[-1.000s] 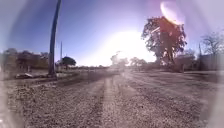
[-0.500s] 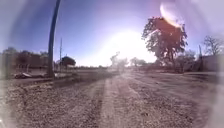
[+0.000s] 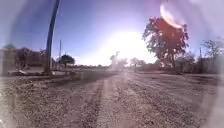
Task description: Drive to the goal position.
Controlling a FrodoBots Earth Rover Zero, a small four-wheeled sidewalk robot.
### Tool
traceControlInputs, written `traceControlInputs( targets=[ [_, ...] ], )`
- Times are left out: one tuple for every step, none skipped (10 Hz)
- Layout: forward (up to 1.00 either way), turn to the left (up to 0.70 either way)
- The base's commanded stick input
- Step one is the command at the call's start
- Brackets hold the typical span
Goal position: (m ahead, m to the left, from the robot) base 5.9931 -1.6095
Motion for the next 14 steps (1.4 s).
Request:
traceControlInputs(
  targets=[
    [0.5, 0.0],
    [0.5, 0.0],
    [0.5, 0.0],
    [0.5, 0.0],
    [0.5, 0.0],
    [0.5, 0.0],
    [0.5, 0.0],
    [0.5, 0.0],
    [0.5, 0.0],
    [0.5, 0.0],
    [0.5, 0.0],
    [0.5, 0.0],
    [0.5, 0.0],
    [0.5, 0.0]
  ],
)
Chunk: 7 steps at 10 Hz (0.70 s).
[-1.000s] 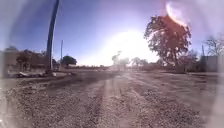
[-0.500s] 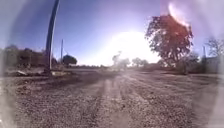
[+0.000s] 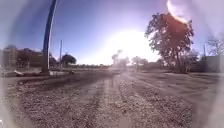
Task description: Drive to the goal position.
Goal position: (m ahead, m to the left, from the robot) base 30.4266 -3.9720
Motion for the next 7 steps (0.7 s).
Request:
traceControlInputs(
  targets=[
    [0.5, 0.0],
    [0.5, 0.0],
    [0.5, 0.0],
    [0.5, 0.0],
    [0.5, 0.0],
    [0.5, 0.0],
    [0.5, 0.0]
  ],
)
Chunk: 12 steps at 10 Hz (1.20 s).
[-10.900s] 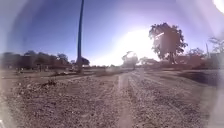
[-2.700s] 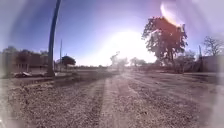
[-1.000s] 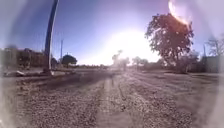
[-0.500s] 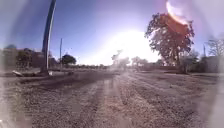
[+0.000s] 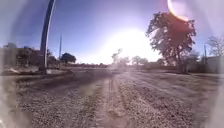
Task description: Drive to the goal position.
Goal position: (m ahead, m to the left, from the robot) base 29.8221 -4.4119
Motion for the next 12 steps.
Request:
traceControlInputs(
  targets=[
    [0.5, 0.0],
    [0.5, 0.0],
    [0.5, 0.0],
    [0.5, 0.0],
    [0.5, 0.0],
    [0.5, 0.0],
    [0.5, 0.0],
    [0.5, 0.0],
    [0.5, 0.0],
    [0.5, 0.0],
    [0.5, 0.0],
    [0.5, 0.0]
  ],
)
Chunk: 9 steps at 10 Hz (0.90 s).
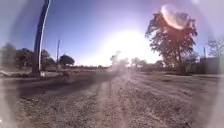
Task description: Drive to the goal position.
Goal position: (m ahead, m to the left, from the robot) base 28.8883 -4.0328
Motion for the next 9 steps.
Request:
traceControlInputs(
  targets=[
    [0.5, 0.0],
    [0.5, 0.0],
    [0.5, 0.0],
    [0.5, 0.0],
    [0.5, 0.0],
    [0.5, 0.0],
    [0.5, 0.0],
    [0.5, 0.0],
    [0.5, 0.0]
  ],
)
